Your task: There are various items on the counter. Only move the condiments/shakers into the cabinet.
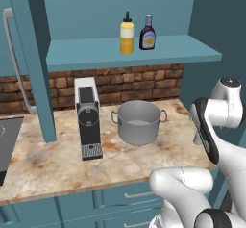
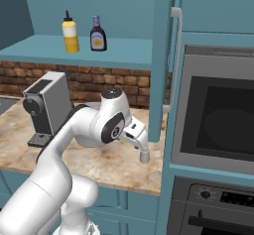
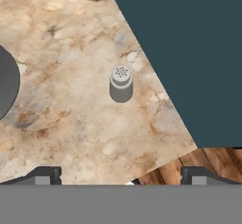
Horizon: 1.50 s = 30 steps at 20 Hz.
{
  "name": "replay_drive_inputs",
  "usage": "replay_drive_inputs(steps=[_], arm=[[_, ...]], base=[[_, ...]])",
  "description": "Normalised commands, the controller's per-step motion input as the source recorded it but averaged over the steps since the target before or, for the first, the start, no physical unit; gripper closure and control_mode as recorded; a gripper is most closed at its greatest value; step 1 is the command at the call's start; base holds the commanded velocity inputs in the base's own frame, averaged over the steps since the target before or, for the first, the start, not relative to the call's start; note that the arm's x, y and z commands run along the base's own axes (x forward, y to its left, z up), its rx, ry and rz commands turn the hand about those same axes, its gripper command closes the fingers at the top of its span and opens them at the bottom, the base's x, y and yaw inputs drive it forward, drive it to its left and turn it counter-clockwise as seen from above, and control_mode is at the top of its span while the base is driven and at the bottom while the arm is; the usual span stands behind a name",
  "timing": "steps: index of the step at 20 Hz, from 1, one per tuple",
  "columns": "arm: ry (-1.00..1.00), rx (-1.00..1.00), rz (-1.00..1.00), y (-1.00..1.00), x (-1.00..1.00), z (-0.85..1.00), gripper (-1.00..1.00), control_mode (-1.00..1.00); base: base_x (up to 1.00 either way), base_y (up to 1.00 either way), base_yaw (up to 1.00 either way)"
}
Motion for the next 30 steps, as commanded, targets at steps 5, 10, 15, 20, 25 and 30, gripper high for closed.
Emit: replay_drive_inputs(steps=[5,10,15,20,25,30], arm=[[-0.04,-0.04,0.0,-0.05,0.13,-0.28,-1.0,-1.0],[-0.01,-0.04,0.0,-0.01,0.13,-0.33,-1.0,-1.0],[0.0,-0.04,0.0,-0.02,0.15,-0.36,-1.0,-1.0],[0.0,-0.03,0.0,-0.05,0.23,-0.33,-1.0,-1.0],[0.01,0.0,0.0,-0.16,0.19,-0.19,-1.0,-1.0],[0.0,0.02,0.0,-0.32,0.16,-0.15,-1.0,-1.0]], base=[[0.0,0.0,0.0],[0.0,0.0,0.0],[0.0,0.0,0.0],[0.0,0.0,0.0],[0.0,0.0,0.0],[0.0,0.0,0.0]])
